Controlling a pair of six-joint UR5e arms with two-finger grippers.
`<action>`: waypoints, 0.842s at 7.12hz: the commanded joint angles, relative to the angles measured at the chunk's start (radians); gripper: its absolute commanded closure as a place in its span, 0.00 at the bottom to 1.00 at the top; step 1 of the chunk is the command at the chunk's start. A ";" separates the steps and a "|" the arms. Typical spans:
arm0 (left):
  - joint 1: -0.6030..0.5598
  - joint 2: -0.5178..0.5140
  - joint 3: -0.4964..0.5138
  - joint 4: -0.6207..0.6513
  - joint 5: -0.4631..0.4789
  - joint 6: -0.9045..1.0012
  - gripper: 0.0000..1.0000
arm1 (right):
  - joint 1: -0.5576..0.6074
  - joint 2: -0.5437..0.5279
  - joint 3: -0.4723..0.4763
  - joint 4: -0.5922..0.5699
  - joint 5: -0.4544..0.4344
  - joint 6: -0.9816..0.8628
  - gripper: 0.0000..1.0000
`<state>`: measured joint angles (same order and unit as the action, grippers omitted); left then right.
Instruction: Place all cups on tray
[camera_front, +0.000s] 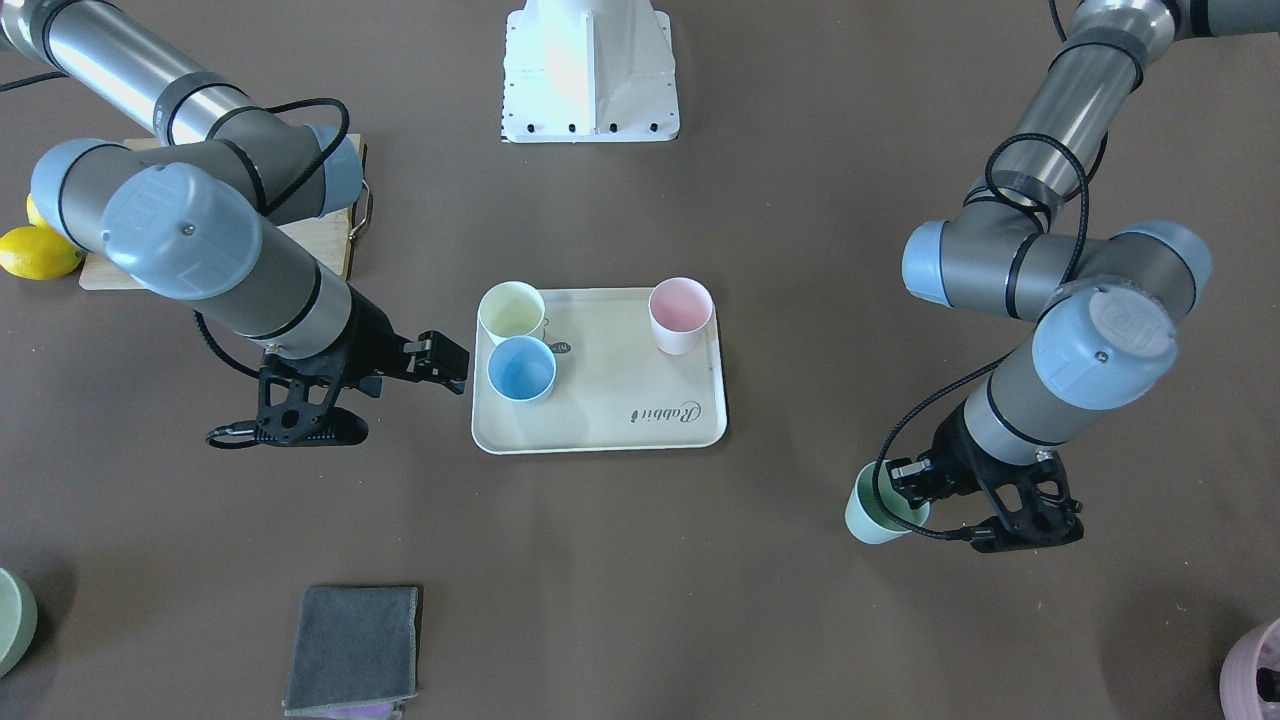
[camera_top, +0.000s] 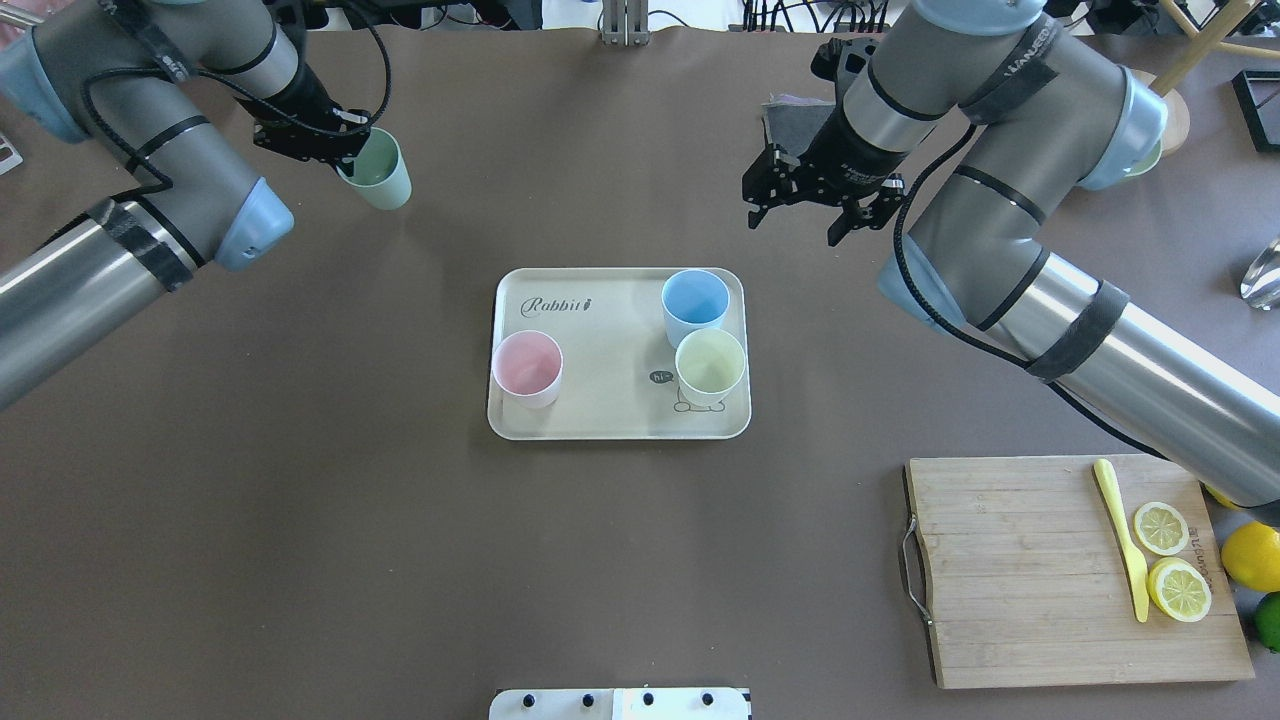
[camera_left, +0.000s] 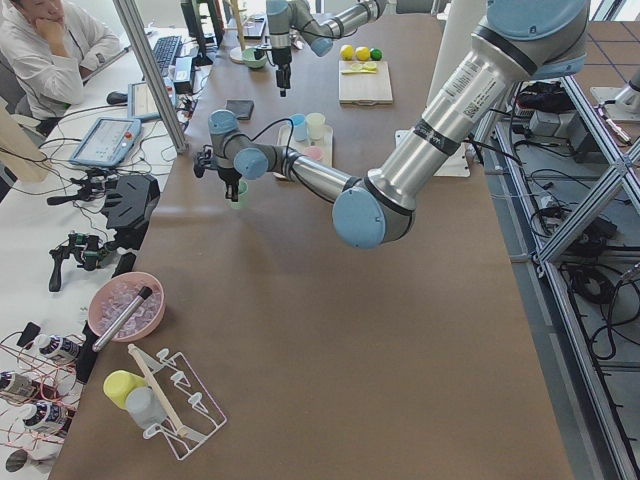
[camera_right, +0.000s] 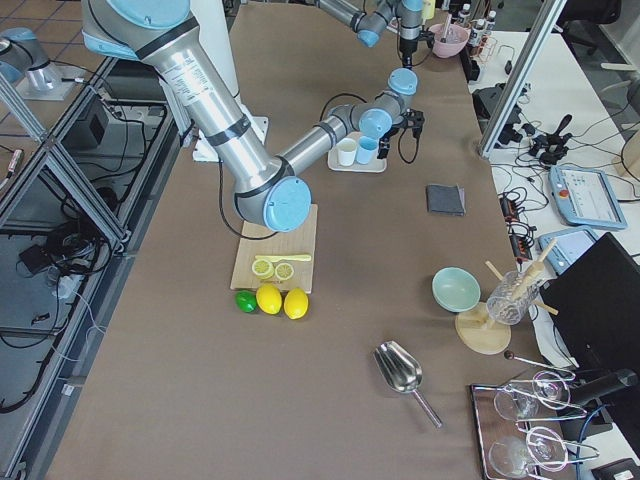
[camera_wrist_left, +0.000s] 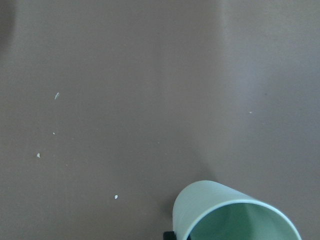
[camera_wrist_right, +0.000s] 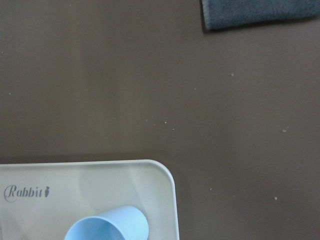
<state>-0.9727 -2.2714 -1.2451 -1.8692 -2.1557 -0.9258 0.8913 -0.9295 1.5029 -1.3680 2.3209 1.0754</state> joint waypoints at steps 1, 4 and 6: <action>0.073 -0.057 -0.072 0.077 -0.006 -0.097 1.00 | 0.044 -0.046 0.002 0.000 -0.001 -0.063 0.00; 0.162 -0.094 -0.120 0.148 0.007 -0.148 1.00 | 0.066 -0.058 -0.010 -0.002 -0.021 -0.083 0.00; 0.205 -0.094 -0.134 0.148 0.007 -0.177 1.00 | 0.075 -0.071 -0.019 -0.005 -0.038 -0.135 0.00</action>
<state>-0.7972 -2.3622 -1.3725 -1.7227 -2.1504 -1.0795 0.9597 -0.9911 1.4897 -1.3719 2.2923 0.9710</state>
